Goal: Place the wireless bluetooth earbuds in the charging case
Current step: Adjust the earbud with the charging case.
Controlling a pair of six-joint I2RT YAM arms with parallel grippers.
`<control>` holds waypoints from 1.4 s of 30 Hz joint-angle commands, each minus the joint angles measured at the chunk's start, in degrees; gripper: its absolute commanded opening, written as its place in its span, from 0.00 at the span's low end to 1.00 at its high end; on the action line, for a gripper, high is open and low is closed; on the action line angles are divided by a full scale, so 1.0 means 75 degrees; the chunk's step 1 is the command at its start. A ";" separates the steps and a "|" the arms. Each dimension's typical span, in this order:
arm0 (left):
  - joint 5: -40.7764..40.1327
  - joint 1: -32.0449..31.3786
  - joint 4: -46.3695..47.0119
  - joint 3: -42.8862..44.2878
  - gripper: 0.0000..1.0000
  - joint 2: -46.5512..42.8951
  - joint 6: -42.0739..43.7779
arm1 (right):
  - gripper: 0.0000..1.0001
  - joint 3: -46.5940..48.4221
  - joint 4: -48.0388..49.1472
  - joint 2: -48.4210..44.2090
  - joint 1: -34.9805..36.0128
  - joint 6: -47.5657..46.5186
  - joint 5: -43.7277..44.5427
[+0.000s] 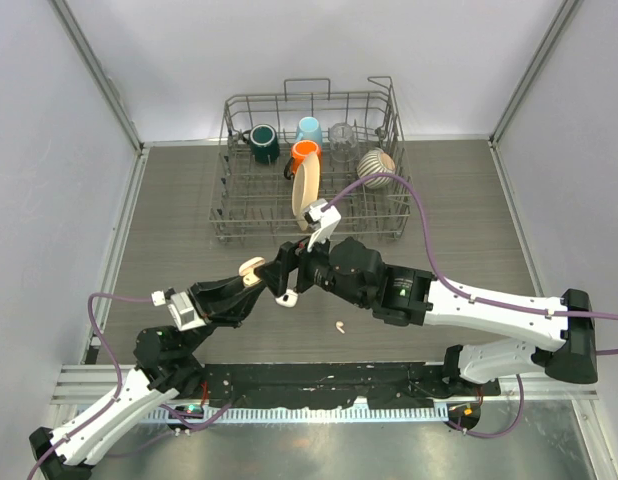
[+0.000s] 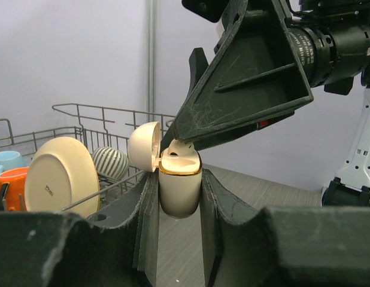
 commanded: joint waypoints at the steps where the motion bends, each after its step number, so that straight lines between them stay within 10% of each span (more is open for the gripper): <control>1: 0.0088 0.0001 0.0455 -0.0773 0.00 -0.0024 0.0062 | 0.81 0.0008 0.0243 -0.0279 -0.0161 0.0619 -0.0521; 32: 0.0147 0.0012 0.0455 -0.0773 0.00 -0.0048 0.0155 | 0.62 -0.0777 0.1789 -0.0009 -0.1181 0.3151 -0.3463; 42: 0.0135 0.0001 0.0455 -0.0773 0.00 0.0022 0.0132 | 0.34 -0.0918 0.2176 -0.0022 -0.1251 0.3280 -0.3721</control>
